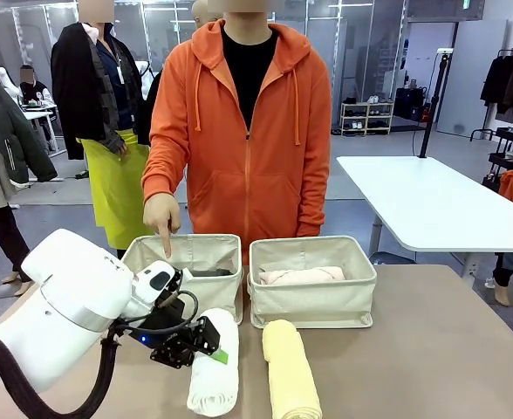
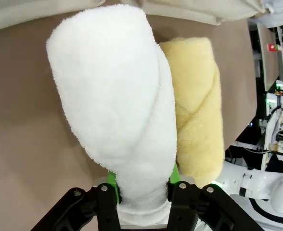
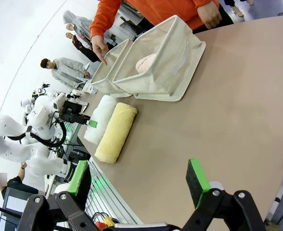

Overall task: Divide the towels into two baskets.
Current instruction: Pick up one hotel-folded towel from the bottom of the table and place it in the Fabric basket indicated by the person.

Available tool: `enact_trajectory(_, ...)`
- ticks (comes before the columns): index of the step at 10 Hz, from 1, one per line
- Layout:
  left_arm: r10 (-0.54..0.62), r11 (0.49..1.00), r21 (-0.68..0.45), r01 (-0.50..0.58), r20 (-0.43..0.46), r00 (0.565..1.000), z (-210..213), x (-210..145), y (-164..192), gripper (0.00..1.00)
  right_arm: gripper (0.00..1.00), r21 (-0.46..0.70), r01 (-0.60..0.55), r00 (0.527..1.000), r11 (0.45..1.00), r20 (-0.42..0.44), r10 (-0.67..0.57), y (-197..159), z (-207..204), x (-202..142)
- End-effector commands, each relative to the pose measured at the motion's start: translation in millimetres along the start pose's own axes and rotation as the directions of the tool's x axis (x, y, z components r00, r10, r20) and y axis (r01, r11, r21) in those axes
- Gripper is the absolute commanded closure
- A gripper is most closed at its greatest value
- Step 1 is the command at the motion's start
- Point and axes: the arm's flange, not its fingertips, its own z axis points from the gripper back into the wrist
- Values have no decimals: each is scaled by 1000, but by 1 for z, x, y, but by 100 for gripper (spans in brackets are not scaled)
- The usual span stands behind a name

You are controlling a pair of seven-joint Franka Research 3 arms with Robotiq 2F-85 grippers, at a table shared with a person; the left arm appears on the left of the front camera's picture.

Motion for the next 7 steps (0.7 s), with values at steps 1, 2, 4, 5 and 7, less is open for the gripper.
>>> enact_trajectory(1,-57,998,-5,57,37,998,35,-20,-11,96,0,-4,-9,1000,1000,18,9,2,-2,0)
enact_trajectory(2,-87,996,-13,88,45,995,50,-17,-17,96,0,-4,-9,1000,1000,18,9,2,-2,0)
enact_trajectory(4,-153,987,-35,155,43,987,81,-13,-24,96,0,-4,-9,1000,1000,18,9,2,-2,0)
enact_trajectory(5,-223,974,-19,225,70,972,103,-10,-27,96,0,-4,-9,1000,1000,18,9,2,-2,0)
enact_trajectory(7,-410,912,23,410,-16,912,153,2,-18,96,0,-4,-9,1000,1000,18,9,2,-2,0)
